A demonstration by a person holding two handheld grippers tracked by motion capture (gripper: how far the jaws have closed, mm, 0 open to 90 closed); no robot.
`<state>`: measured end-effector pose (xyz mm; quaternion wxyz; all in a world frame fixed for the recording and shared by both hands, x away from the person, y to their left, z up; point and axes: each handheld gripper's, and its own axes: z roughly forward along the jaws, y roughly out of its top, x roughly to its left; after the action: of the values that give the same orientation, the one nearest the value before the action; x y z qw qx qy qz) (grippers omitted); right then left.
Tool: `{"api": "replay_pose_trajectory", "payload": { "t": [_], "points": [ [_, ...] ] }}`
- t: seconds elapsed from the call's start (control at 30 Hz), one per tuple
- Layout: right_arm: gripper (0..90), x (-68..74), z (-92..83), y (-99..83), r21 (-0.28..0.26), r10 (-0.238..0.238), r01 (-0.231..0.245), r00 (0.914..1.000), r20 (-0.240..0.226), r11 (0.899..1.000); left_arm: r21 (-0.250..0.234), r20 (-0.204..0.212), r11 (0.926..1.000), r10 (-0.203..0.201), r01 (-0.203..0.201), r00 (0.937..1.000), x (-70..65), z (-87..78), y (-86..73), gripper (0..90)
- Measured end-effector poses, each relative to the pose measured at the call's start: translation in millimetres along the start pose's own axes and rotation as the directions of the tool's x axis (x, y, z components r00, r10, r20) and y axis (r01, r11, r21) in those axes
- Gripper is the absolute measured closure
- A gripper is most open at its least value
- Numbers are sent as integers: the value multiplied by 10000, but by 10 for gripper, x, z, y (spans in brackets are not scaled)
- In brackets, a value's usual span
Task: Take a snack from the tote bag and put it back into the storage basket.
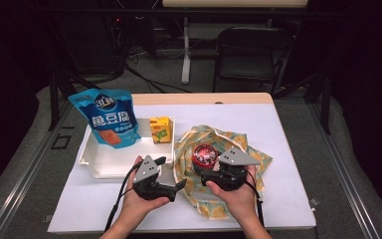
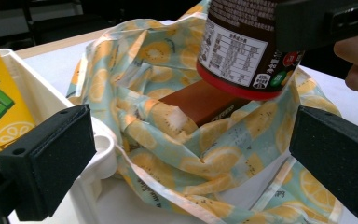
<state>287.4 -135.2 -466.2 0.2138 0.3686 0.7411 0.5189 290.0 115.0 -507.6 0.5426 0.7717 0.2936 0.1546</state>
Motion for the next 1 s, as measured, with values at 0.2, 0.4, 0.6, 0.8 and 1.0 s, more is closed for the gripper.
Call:
{"api": "replay_pose_trajectory", "payload": {
  "t": [0.2,0.4,0.6,0.8,1.0],
  "points": [
    [257,68,-12,29,-13,-54,53,9997,-225,10000,9,-11,9997,241,-241,9997,-59,21,-1,7],
    [257,146,-13,49,8,-136,137,9991,-396,9999,-10,382,9991,426,-426,9984,-100,41,2,18],
    [257,209,-1,55,7,-173,174,9985,-526,9998,-153,427,9991,398,-392,9983,-135,56,1,42],
    [257,270,9,65,62,-251,256,9971,-712,9997,-217,671,9981,587,-574,9960,-169,61,-1,71],
    [256,320,21,68,127,-268,280,9958,-871,9995,-344,645,9960,843,-822,9944,-210,64,-1,131]
  ]
}}
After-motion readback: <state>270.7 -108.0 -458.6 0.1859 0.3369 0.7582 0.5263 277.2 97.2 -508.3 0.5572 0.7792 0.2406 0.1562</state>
